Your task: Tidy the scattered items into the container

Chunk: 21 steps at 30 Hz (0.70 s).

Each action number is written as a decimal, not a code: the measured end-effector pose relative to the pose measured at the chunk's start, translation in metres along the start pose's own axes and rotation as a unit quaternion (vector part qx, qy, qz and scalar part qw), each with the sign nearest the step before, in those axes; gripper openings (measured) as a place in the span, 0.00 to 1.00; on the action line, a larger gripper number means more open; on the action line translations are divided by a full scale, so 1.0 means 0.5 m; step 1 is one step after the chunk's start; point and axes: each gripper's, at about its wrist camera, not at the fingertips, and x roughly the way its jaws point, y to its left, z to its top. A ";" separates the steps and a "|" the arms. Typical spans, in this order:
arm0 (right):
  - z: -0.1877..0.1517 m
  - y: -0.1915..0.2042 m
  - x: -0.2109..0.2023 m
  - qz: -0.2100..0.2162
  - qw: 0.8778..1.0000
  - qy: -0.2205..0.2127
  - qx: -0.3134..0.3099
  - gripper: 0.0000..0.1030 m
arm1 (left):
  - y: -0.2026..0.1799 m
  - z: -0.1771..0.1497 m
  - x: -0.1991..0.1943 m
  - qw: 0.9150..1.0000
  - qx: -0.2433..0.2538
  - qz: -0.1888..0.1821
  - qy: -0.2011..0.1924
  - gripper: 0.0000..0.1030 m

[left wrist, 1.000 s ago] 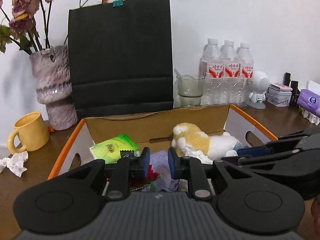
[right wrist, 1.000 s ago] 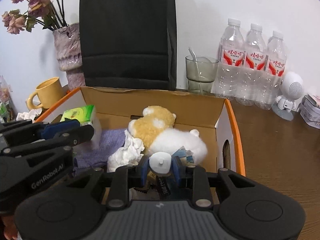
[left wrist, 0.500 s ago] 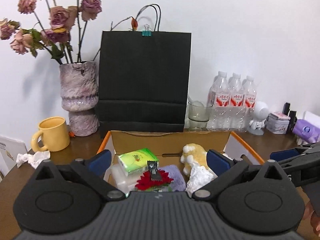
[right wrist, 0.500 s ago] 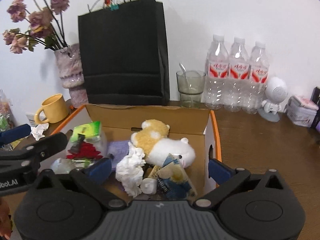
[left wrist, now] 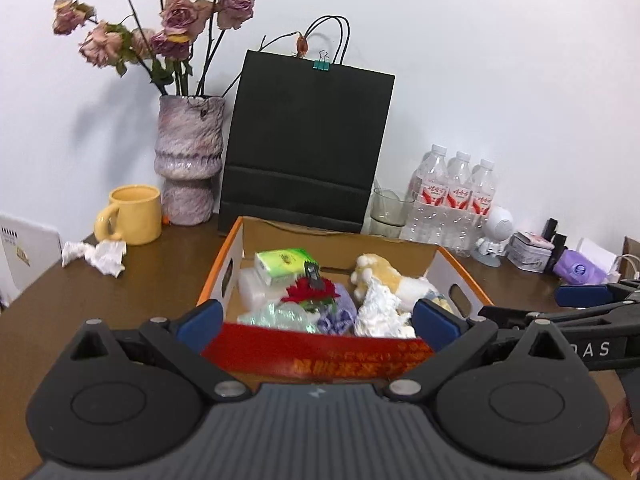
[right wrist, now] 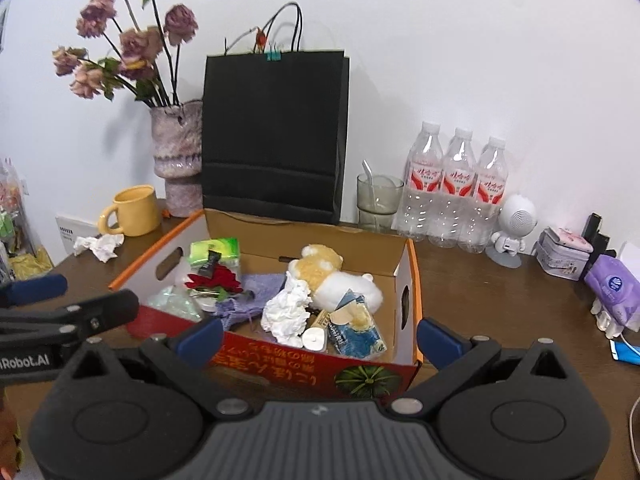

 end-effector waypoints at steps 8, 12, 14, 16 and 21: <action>-0.032 -0.004 -0.037 0.013 1.000 -0.010 0.007 1.00 | -0.002 -0.015 -0.035 1.000 -0.004 0.016 0.014 1.00; -0.037 -0.010 -0.054 0.021 0.999 -0.020 0.014 1.00 | 0.003 -0.022 -0.044 0.999 -0.010 0.020 0.028 1.00; -0.039 -0.011 -0.059 0.026 0.999 -0.022 0.017 1.00 | 0.001 -0.024 -0.048 0.999 -0.003 0.021 0.031 1.00; -0.041 -0.009 -0.061 0.029 0.999 -0.022 0.017 1.00 | -0.002 -0.026 -0.050 0.999 0.004 0.025 0.033 1.00; -0.042 0.002 -0.064 0.038 0.999 -0.024 0.009 1.00 | -0.008 -0.027 -0.054 0.999 0.006 0.027 0.036 1.00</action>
